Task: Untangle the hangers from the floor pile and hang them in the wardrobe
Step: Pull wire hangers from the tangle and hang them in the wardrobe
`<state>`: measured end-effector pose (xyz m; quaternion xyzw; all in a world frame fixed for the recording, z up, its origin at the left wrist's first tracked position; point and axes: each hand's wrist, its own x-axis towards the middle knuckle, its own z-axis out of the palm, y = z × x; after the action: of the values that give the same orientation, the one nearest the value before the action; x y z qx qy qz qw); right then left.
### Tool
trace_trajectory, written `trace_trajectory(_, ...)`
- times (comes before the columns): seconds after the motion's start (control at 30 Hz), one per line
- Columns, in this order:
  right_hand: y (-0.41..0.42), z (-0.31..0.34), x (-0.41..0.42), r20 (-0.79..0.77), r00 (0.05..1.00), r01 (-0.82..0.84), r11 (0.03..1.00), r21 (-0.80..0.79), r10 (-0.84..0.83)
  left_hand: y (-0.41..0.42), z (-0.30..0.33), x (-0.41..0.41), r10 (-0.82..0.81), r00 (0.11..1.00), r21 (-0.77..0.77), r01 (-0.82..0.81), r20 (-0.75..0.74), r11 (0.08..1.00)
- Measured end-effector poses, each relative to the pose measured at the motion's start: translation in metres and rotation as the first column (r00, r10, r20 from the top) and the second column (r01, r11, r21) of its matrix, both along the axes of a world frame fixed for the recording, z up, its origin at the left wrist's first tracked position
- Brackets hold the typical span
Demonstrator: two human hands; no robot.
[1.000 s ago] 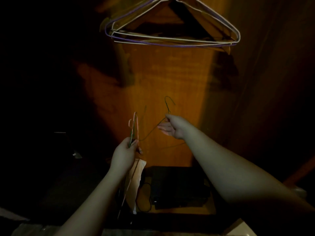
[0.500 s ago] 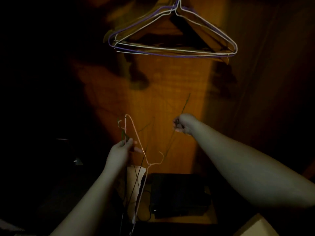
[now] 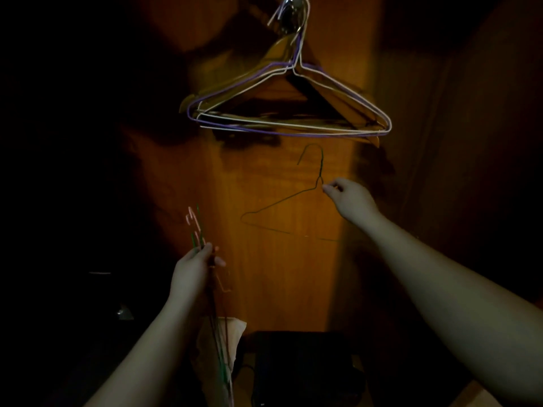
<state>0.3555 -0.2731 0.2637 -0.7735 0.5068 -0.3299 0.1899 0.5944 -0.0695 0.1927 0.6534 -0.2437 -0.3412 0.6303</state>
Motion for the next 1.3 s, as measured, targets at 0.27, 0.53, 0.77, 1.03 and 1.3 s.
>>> trace_trajectory(0.27, 0.004, 0.069, -0.007, 0.21, 0.975, -0.031, 0.982, -0.186, 0.071, -0.027, 0.051, 0.005, -0.035, 0.99, -0.189, 0.009, -0.134, 0.982)
trace_trajectory(0.53, -0.005, 0.124, -0.006, 0.349, 0.932, -0.017, 0.976, -0.218, 0.094, -0.044, 0.114, 0.006, -0.065, 0.978, -0.324, -0.002, -0.196, 0.946)
trace_trajectory(0.77, -0.018, 0.18, 0.008, 0.401, 0.91, -0.003, 0.968, -0.25, 0.107, -0.047, 0.154, 0.001, -0.103, 0.965, -0.39, 0.0, -0.243, 0.921)
trace_trajectory(1.03, -0.028, 0.22, 0.029, 0.417, 0.896, -0.023, 0.953, -0.301, 0.154, -0.038, 0.175, -0.006, -0.103, 0.97, -0.421, 0.001, -0.219, 0.907)
trace_trajectory(1.3, -0.029, 0.208, 0.048, 0.314, 0.93, -0.097, 0.954, -0.284, 0.189, -0.029, 0.177, -0.009, -0.103, 0.976, -0.447, 0.006, -0.192, 0.894)
